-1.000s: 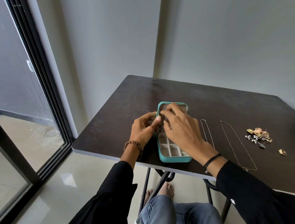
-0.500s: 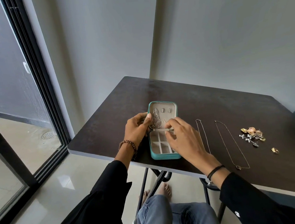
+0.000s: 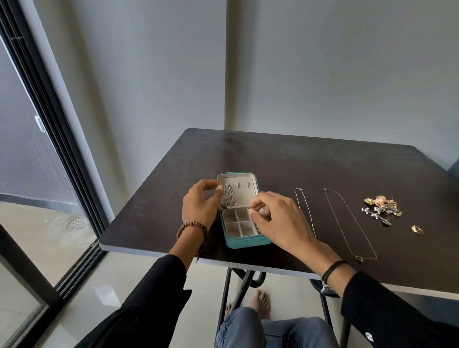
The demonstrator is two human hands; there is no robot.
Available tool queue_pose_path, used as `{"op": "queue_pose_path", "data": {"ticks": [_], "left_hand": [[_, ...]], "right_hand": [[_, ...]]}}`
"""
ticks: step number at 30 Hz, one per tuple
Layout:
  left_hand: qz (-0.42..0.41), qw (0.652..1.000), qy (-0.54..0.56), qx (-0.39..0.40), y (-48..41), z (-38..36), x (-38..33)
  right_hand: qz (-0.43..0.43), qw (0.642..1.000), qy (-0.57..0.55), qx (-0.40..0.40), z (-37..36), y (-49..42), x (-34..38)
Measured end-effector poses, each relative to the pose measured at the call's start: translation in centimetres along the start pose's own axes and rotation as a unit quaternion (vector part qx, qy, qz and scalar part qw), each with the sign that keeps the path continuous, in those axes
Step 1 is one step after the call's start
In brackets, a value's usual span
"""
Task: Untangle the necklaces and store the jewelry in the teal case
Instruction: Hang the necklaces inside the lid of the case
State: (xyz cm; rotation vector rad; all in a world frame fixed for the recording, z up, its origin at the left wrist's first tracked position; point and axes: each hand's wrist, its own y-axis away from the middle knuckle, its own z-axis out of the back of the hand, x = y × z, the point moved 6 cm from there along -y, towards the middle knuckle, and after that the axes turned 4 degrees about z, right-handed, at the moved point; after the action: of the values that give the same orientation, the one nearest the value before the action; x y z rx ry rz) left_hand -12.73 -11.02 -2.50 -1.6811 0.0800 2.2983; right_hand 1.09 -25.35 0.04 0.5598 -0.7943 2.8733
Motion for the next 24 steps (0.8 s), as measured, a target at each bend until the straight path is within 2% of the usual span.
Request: {"op": "queue_pose_path", "data": {"ticks": [3,5,11,16,21,24], "left_hand": [[-0.025,0.994,-0.108,-0.02,0.1,0.1,-2.2],[-0.051,0.988,-0.143,-0.018,-0.1,-0.3,-3.7],[-0.115,0.975,-0.179,0.063,0.1,-4.6,-7.8],[-0.137,0.953,-0.221,0.158,0.1,-10.4,-9.8],[-0.163,0.903,-0.358,0.17,-0.6,-15.5,-10.6],[-0.146,0.885,-0.403,0.185,-1.1,-17.8,-10.1]], "right_hand": [[-0.009,1.0,-0.029,-0.005,0.8,0.0,-0.6],[-0.012,0.999,-0.043,-0.014,1.5,-0.1,-1.1],[-0.064,0.998,-0.005,-0.024,4.1,-0.9,-5.9],[-0.141,0.987,0.076,0.032,5.0,-2.1,-11.7],[-0.166,0.977,0.098,0.091,4.4,-3.7,-14.5],[-0.165,0.972,0.118,0.114,4.1,-4.9,-14.8]]}}
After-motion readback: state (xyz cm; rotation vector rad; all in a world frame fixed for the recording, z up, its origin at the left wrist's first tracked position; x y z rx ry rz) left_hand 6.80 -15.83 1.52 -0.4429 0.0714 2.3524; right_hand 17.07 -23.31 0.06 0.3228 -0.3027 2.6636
